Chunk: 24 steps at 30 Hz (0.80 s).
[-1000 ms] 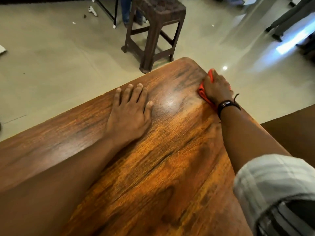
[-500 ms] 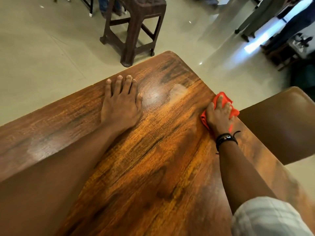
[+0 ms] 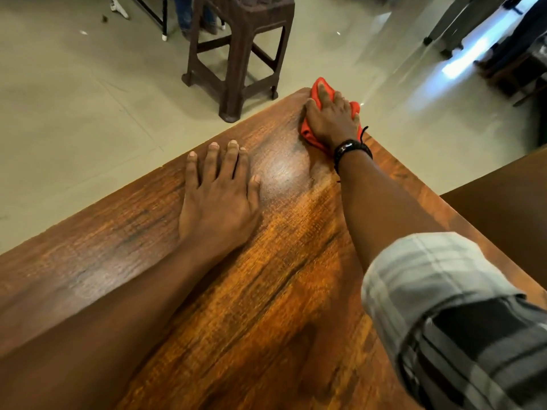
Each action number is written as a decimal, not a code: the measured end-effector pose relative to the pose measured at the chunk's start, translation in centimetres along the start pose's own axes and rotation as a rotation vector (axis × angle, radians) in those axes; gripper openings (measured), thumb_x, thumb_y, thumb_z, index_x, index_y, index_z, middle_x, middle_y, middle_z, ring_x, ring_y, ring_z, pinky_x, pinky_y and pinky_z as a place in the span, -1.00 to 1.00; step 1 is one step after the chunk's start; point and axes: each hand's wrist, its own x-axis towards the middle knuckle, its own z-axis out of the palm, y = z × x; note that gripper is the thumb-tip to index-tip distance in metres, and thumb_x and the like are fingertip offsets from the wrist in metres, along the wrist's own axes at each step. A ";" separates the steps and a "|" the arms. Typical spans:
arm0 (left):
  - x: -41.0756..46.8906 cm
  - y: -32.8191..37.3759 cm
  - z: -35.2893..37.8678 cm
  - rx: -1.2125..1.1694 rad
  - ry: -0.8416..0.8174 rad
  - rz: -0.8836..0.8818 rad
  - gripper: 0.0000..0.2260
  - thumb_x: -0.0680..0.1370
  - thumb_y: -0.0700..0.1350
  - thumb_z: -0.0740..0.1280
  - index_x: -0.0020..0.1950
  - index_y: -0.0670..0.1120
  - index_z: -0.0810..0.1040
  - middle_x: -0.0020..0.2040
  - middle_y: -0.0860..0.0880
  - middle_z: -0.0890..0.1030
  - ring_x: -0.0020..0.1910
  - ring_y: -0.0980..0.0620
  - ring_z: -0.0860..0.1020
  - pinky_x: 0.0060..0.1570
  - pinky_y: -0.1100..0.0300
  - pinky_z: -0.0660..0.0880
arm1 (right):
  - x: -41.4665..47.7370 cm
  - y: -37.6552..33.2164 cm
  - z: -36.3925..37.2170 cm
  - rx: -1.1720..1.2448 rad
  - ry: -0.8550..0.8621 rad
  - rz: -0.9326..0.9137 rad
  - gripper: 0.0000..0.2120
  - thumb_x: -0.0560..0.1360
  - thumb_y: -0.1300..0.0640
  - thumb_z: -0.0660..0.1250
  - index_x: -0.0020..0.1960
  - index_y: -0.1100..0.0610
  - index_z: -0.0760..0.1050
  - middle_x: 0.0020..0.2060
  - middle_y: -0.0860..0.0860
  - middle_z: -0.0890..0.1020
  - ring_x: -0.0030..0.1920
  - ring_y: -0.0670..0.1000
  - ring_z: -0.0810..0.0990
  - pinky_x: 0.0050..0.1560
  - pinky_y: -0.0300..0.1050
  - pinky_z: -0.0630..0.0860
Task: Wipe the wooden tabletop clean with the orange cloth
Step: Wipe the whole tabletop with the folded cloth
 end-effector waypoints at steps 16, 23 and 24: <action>-0.7 0.5 -1.4 -0.002 -0.028 0.000 -0.48 0.69 0.07 -0.13 0.62 -0.09 -0.01 0.63 -0.07 0.01 0.61 -0.10 -0.09 0.55 -0.11 -0.20 | -27.9 2.2 3.3 -0.031 -0.020 -0.118 -0.41 0.60 -0.36 -0.16 0.59 -0.34 -0.21 0.64 -0.06 -0.21 0.61 -0.04 -0.27 0.54 0.16 -0.35; 0.0 0.4 -0.7 -0.002 -0.027 -0.014 -0.48 0.69 0.09 -0.15 0.63 -0.06 -0.07 0.64 -0.04 -0.06 0.61 -0.07 -0.16 0.53 -0.11 -0.27 | -6.6 1.8 0.6 0.040 0.037 0.148 -0.38 0.65 -0.30 -0.08 0.64 -0.15 -0.11 0.64 0.12 -0.15 0.63 0.17 -0.19 0.51 0.43 -0.27; 0.1 0.4 -0.5 -0.005 -0.028 -0.017 -0.48 0.69 0.10 -0.15 0.63 -0.05 -0.08 0.64 -0.03 -0.07 0.61 -0.06 -0.17 0.53 -0.11 -0.28 | -4.2 0.7 0.6 0.035 0.030 0.143 -0.38 0.65 -0.30 -0.09 0.65 -0.14 -0.11 0.64 0.13 -0.14 0.63 0.18 -0.18 0.51 0.43 -0.27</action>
